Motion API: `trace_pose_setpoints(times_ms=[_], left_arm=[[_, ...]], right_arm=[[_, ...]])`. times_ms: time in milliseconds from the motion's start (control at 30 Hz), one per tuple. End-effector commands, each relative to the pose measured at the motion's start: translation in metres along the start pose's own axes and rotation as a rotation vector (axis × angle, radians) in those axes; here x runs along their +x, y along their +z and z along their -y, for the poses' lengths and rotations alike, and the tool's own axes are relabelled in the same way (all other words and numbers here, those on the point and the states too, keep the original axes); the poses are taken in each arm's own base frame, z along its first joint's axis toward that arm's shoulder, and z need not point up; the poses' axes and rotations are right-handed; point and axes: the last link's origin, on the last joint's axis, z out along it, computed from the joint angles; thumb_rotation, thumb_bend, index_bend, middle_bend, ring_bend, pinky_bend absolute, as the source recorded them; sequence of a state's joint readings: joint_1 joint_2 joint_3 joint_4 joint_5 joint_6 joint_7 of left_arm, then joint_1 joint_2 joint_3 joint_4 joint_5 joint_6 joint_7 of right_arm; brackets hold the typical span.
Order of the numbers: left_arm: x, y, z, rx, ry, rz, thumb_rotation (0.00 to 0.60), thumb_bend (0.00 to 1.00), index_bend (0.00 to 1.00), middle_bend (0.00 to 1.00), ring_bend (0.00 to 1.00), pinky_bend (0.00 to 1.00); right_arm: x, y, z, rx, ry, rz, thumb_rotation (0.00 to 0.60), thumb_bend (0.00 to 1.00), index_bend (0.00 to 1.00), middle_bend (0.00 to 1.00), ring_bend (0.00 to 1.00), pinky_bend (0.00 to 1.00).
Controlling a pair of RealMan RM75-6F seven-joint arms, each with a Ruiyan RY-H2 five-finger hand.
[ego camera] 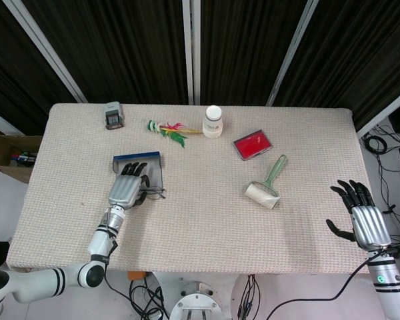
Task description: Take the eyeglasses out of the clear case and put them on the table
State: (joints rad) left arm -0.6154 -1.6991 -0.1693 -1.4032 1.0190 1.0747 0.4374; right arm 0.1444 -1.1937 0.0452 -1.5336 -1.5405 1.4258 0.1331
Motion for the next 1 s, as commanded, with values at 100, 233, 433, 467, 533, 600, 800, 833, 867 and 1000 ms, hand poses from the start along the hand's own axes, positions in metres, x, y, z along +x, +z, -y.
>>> trace_pose_setpoints(times_ms=[100, 233, 433, 467, 533, 600, 800, 833, 867, 1000], left_arm=[[-0.001, 0.001, 0.0, 0.003, -0.005, -0.007, 0.6, 0.42, 0.51, 0.09, 0.04, 0.08], [-0.001, 0.002, 0.001, 0.009, -0.004, -0.004, 0.6, 0.42, 0.53, 0.1, 0.04, 0.08], [-0.004, 0.0, 0.002, 0.009, 0.0, 0.002, 0.6, 0.42, 0.55, 0.12, 0.04, 0.08], [-0.004, 0.0, 0.002, 0.007, 0.0, 0.002, 0.6, 0.42, 0.55, 0.12, 0.04, 0.08], [-0.004, -0.001, 0.002, 0.004, -0.004, 0.001, 0.6, 0.44, 0.57, 0.13, 0.04, 0.08], [-0.004, -0.002, 0.002, 0.001, -0.006, 0.0, 0.6, 0.47, 0.58, 0.14, 0.04, 0.08], [-0.001, -0.011, 0.001, -0.025, -0.007, -0.009, 0.6, 0.51, 0.61, 0.16, 0.04, 0.08], [0.001, -0.013, 0.0, -0.033, -0.008, -0.015, 0.6, 0.51, 0.61, 0.16, 0.04, 0.08], [0.003, -0.017, 0.0, -0.041, -0.008, -0.023, 0.6, 0.52, 0.61, 0.16, 0.04, 0.08], [0.015, -0.036, -0.006, -0.093, -0.002, -0.066, 0.6, 0.51, 0.61, 0.16, 0.04, 0.08]], right_arm=[[0.0, 0.0, 0.0, -0.002, 0.001, 0.0, 0.6, 0.18, 0.19, 0.12, 0.0, 0.07], [0.0, -0.001, 0.0, -0.004, 0.001, -0.001, 0.6, 0.18, 0.19, 0.12, 0.0, 0.07], [0.0, -0.002, 0.0, -0.006, 0.0, -0.004, 0.6, 0.18, 0.19, 0.12, 0.0, 0.07], [0.0, -0.002, 0.0, -0.005, 0.0, -0.004, 0.6, 0.18, 0.19, 0.12, 0.0, 0.07], [0.0, -0.002, 0.001, -0.004, -0.001, -0.004, 0.6, 0.18, 0.19, 0.12, 0.0, 0.07], [0.0, -0.002, 0.001, -0.003, -0.001, -0.003, 0.6, 0.18, 0.19, 0.12, 0.0, 0.07], [0.003, -0.003, 0.0, -0.004, -0.002, -0.01, 0.6, 0.18, 0.19, 0.12, 0.0, 0.07], [0.003, -0.004, 0.0, -0.004, -0.002, -0.011, 0.6, 0.18, 0.19, 0.12, 0.0, 0.07], [0.003, -0.004, 0.0, -0.004, -0.002, -0.011, 0.6, 0.18, 0.19, 0.12, 0.0, 0.07], [0.003, -0.004, 0.0, -0.002, -0.002, -0.01, 0.6, 0.18, 0.19, 0.12, 0.0, 0.07]])
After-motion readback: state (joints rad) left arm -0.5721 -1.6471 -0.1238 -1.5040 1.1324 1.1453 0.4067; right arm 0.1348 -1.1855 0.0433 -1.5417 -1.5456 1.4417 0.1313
